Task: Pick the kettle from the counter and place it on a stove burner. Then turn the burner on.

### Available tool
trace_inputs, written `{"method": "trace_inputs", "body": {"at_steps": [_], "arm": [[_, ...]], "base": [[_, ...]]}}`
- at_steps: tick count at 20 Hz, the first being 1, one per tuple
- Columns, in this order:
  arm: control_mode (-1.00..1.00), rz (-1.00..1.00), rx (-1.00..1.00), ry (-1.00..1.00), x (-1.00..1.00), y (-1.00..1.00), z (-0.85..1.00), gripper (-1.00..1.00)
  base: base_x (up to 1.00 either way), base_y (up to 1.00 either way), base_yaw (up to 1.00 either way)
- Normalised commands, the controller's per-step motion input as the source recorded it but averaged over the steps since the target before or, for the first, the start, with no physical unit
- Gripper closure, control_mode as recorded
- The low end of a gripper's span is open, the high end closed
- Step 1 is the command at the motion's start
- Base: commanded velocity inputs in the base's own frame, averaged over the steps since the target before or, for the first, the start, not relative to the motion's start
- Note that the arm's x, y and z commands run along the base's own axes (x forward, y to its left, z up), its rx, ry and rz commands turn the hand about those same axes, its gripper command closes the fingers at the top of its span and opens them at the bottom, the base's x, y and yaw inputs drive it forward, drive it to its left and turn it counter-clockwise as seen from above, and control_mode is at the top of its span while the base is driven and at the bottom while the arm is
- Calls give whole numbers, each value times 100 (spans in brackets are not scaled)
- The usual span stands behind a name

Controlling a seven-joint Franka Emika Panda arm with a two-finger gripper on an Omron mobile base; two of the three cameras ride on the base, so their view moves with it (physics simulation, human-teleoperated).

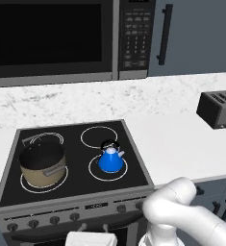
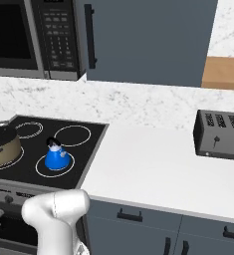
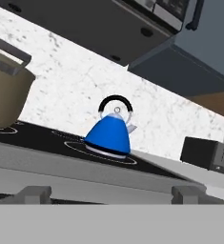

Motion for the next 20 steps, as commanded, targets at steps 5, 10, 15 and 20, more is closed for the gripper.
{"method": "trace_inputs", "body": {"at_steps": [5, 10, 15, 20], "arm": [[-100, 0, 0, 0, 49, 40, -26, -100], [-100, 5, -2, 6, 16, 46, -34, -100], [-100, 8, -2, 0, 30, 34, -51, -100], [-100, 0, 0, -2, 39, 0, -32, -100]], "base": [[0, 0, 0], [0, 0, 0], [0, 0, 0], [0, 0, 0]]}}
